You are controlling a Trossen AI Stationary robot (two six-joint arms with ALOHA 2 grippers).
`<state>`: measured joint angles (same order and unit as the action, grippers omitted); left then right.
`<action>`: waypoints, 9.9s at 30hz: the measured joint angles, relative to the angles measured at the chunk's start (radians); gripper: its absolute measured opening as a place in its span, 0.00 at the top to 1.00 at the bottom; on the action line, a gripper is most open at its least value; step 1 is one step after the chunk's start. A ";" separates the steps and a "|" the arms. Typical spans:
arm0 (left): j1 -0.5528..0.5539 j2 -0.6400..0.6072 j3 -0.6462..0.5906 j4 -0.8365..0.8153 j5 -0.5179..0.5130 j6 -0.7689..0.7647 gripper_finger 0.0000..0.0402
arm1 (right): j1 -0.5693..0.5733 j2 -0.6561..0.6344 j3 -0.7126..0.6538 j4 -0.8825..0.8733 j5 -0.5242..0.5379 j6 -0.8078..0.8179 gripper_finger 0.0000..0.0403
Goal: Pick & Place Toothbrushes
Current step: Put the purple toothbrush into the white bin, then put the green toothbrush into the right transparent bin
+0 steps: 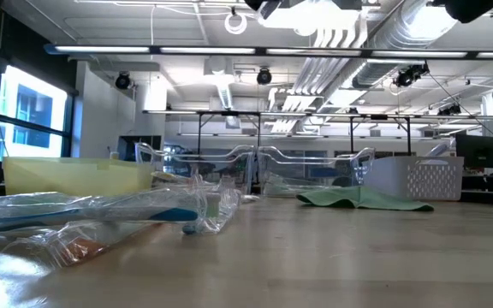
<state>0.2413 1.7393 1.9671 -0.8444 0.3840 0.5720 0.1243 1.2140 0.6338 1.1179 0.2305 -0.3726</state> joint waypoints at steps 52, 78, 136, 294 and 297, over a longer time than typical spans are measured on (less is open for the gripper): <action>0.125 -0.204 -0.004 -0.235 -0.343 0.138 0.66 | -0.101 -0.262 -0.001 -0.755 0.867 0.118 0.89; 0.125 -0.199 -0.114 -0.197 -0.351 0.124 0.66 | -0.605 -0.242 -0.001 -1.383 0.665 0.694 0.89; 0.103 -0.207 -0.167 -0.060 -0.350 0.160 0.74 | -0.494 -0.310 -0.001 -1.121 -0.055 0.651 0.98; -0.254 -0.109 -0.991 0.517 -0.700 -0.896 0.59 | 0.027 -0.159 -0.002 -0.966 -0.099 0.429 1.00; -0.255 -0.074 -0.992 0.549 -0.698 -0.899 0.59 | 0.027 -0.159 -0.002 -0.974 -0.099 0.431 1.00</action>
<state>-0.0135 1.6658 0.9752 -0.2951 -0.3142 -0.3274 0.1509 1.0550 0.6323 0.1443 0.1318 0.0582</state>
